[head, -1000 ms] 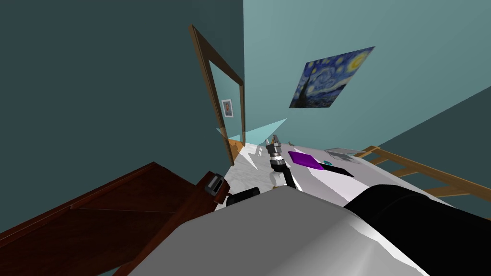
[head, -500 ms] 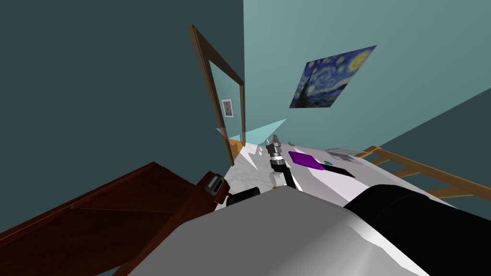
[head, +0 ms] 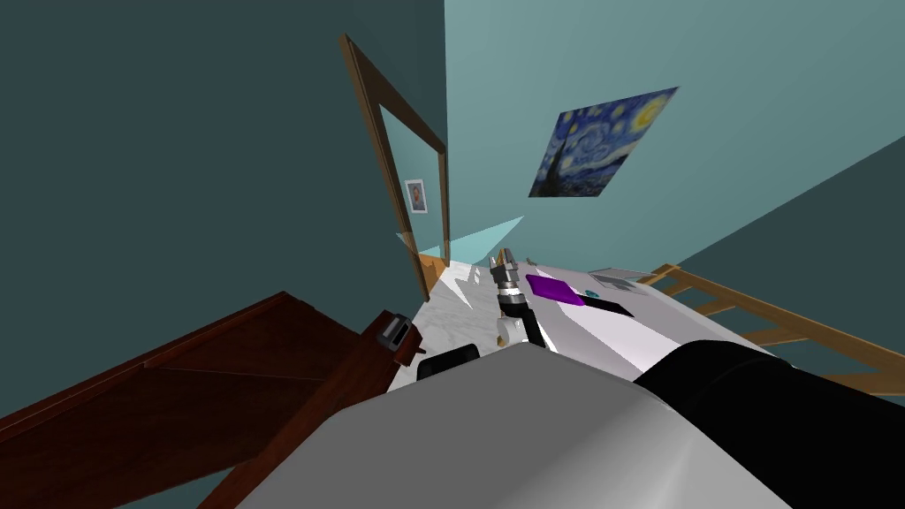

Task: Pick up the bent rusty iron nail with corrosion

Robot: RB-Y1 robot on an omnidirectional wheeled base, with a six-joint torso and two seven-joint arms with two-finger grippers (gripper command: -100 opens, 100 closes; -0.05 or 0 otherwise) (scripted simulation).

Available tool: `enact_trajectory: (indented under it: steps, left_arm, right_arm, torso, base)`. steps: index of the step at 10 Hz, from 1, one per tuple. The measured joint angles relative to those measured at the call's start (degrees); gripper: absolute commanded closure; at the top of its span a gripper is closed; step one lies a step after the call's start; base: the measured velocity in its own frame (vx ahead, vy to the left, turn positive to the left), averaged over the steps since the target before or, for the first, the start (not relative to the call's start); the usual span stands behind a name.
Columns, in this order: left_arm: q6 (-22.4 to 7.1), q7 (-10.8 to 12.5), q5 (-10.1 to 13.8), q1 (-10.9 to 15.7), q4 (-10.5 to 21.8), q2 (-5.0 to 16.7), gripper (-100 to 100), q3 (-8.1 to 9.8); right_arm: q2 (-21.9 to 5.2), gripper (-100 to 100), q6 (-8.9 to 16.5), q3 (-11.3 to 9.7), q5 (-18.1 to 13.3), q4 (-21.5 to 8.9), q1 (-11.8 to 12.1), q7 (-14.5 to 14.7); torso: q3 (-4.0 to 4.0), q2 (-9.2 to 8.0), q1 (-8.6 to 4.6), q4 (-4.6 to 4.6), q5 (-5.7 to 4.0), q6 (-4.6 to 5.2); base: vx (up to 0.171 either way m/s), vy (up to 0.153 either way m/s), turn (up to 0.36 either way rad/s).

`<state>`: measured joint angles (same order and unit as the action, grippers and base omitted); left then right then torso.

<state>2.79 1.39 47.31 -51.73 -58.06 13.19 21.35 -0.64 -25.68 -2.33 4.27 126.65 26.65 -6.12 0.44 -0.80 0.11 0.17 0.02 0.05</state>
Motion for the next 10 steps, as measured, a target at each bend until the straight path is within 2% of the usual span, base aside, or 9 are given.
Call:
enact_trajectory:
  steps: [2, 3, 4, 5, 6, 9, 10]
  left_arm:
    - [-0.6, -0.7, -1.0, 0.8, -0.7, -1.4, -100, -1.88]
    - [-0.3, -0.5, -1.2, 2.7, 0.1, -1.4, -100, -3.61]
    - [-1.0, -0.5, -1.6, 3.6, -0.7, -1.9, -100, -3.93]
    - [-0.7, 0.4, -1.2, 4.5, -0.8, -1.2, -100, -6.56]
    - [-0.2, 1.2, -1.1, 7.0, 0.5, -0.8, -100, -7.82]
    - [-2.1, 0.3, -2.3, 7.3, -2.9, -2.8, -100, -6.61]
    - [-1.9, 1.2, -1.8, 7.8, -3.8, -2.1, -100, -8.45]
  right_arm:
    - [0.0, 0, 0.0, 0.0, 0.0, 0.0, 0.0, 0.0]
    - [0.0, 0, 0.0, 0.0, 0.0, 0.0, 0.0, 0.0]
    - [0.0, 0, 0.0, 0.0, 0.0, 0.0, 0.0, 0.0]
    - [0.0, 0, 0.0, 0.0, 0.0, 0.0, 0.0, 0.0]
    - [0.0, 0, 0.0, 0.0, 0.0, 0.0, 0.0, 0.0]
    - [0.0, 0, 0.0, 0.0, 0.0, 0.0, 0.0, 0.0]
    - [0.0, 0, 0.0, 0.0, 0.0, 0.0, 0.0, 0.0]
  torso:
    - [0.04, -0.06, -0.11, 0.02, -0.02, 0.00]
    - [0.02, -0.01, 0.01, 0.02, -0.01, 0.03]
    - [-0.06, 0.14, 0.11, -0.01, 0.01, 0.01]
    - [-0.13, 0.24, 0.15, -0.04, 0.02, 0.02]
    - [-0.20, 0.38, 0.17, -0.06, 0.03, 0.02]
    - [-0.43, 0.77, 0.24, -0.15, 0.03, 0.02]
    - [-0.43, 0.78, 0.30, -0.16, 0.04, 0.01]
  base:
    - [-0.214, -0.058, -0.091]
    - [-0.157, -0.014, -0.068]
    - [-0.133, -0.012, -0.086]
    - [-0.100, -0.014, -0.068]
    - [-0.039, -0.004, -0.014]
    - [-0.005, 0.014, -0.036]
    - [-0.012, 0.026, -0.020]
